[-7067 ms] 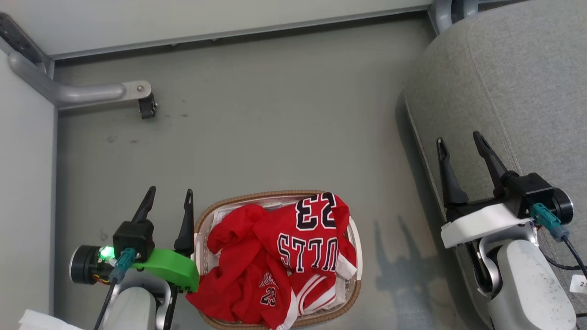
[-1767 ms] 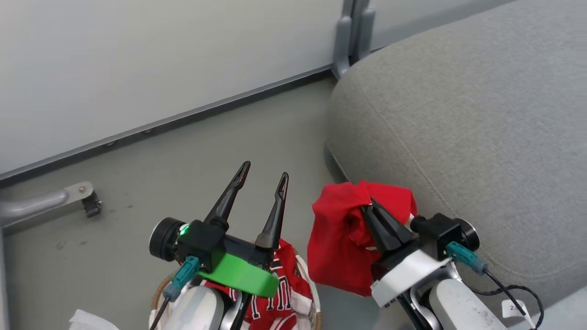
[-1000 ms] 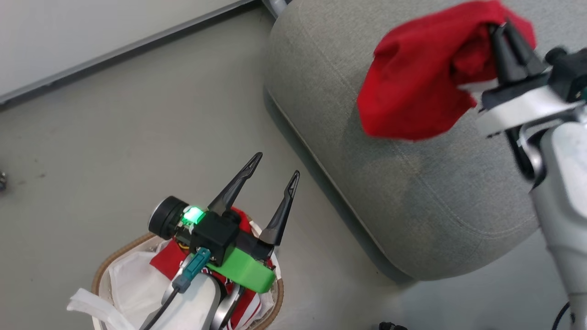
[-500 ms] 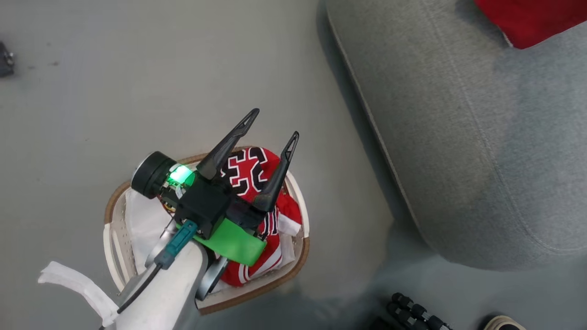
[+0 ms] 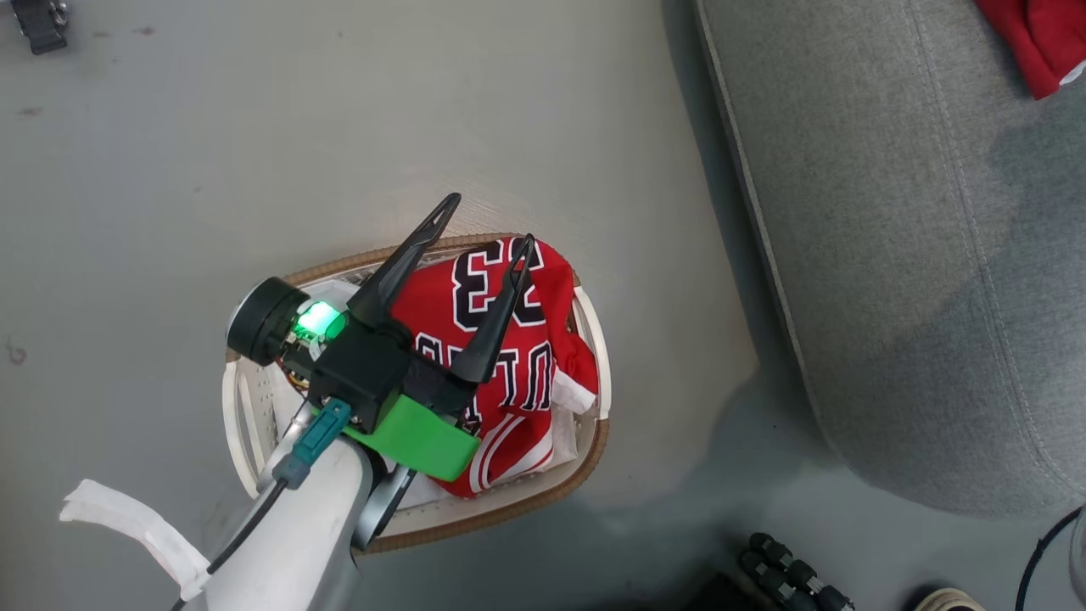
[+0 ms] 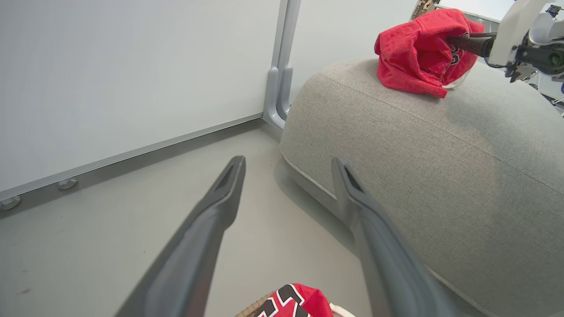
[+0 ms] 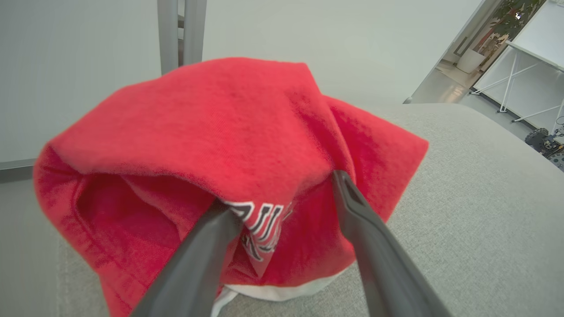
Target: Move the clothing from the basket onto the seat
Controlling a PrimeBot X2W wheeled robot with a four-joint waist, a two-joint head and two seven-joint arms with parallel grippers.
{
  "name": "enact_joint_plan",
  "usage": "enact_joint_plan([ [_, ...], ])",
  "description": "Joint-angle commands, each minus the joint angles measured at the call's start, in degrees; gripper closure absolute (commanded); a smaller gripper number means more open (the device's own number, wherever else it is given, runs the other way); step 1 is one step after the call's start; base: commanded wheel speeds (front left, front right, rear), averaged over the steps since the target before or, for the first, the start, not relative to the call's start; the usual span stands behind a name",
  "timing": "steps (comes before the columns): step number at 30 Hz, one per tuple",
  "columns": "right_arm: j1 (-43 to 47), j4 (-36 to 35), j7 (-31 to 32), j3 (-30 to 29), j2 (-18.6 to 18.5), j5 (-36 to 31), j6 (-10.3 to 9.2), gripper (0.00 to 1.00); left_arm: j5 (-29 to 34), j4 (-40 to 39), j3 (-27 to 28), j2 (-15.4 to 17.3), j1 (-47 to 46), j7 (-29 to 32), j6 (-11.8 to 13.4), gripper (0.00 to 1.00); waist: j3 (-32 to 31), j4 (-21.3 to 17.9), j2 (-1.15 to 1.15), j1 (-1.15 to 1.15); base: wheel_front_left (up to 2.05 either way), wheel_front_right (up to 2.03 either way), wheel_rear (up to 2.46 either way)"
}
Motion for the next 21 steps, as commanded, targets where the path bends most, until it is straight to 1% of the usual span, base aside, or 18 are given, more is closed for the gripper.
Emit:
enact_joint_plan([
  [1, 2.2, -1.1, -0.3, 0.7, 0.3, 0.2, -0.08, 0.00, 0.1, 0.4, 0.5, -0.2, 1.0, 0.0, -0.1, 0.00, -2.6, -1.7, 0.00, -0.01, 0.00, 0.00, 0.00],
  [4, 6.4, -4.5, -0.3, 1.9, 1.4, 2.0, -0.08, 0.00, 0.5, 1.3, 1.5, -0.4, 1.9, 0.0, -0.1, 0.00, -5.0, -2.6, 0.00, -0.01, 0.00, 0.00, 0.00],
  [7, 10.3, -8.0, -0.3, 5.1, 2.2, 3.9, -0.08, 0.00, 0.7, 1.8, 3.0, -0.9, 2.9, 0.0, -0.1, 0.00, -7.1, -3.1, 0.00, -0.01, 0.00, 0.00, 0.00],
  [11, 15.5, -12.9, -0.3, 11.3, 2.6, 6.9, -0.08, 0.00, 1.1, 2.6, 5.3, -1.8, 4.4, 0.1, -0.1, 0.00, -10.1, -3.2, 0.00, -0.01, 0.00, 0.00, 0.00],
  [13, 17.2, -15.5, -0.3, 14.2, 2.6, 8.9, -0.08, 0.00, 1.4, 3.2, 6.6, -2.3, 5.3, 0.0, -0.1, 0.00, -11.7, -3.0, 0.00, -0.01, 0.00, 0.00, 0.00],
  [16, 19.4, -18.7, -0.3, 18.5, 3.7, 11.3, -0.08, 0.00, 1.5, 4.0, 8.6, -3.3, 6.6, 0.0, -0.1, 0.00, -14.1, -2.3, 0.00, -0.01, 0.00, 0.00, 0.00],
  [21, 21.2, -21.7, -0.3, 24.5, 5.1, 13.9, -0.08, 0.00, 2.0, 5.1, 12.4, -5.0, 8.6, 0.0, -0.1, 0.00, -18.2, 0.0, 0.00, -0.01, 0.00, 0.00, 0.00],
])
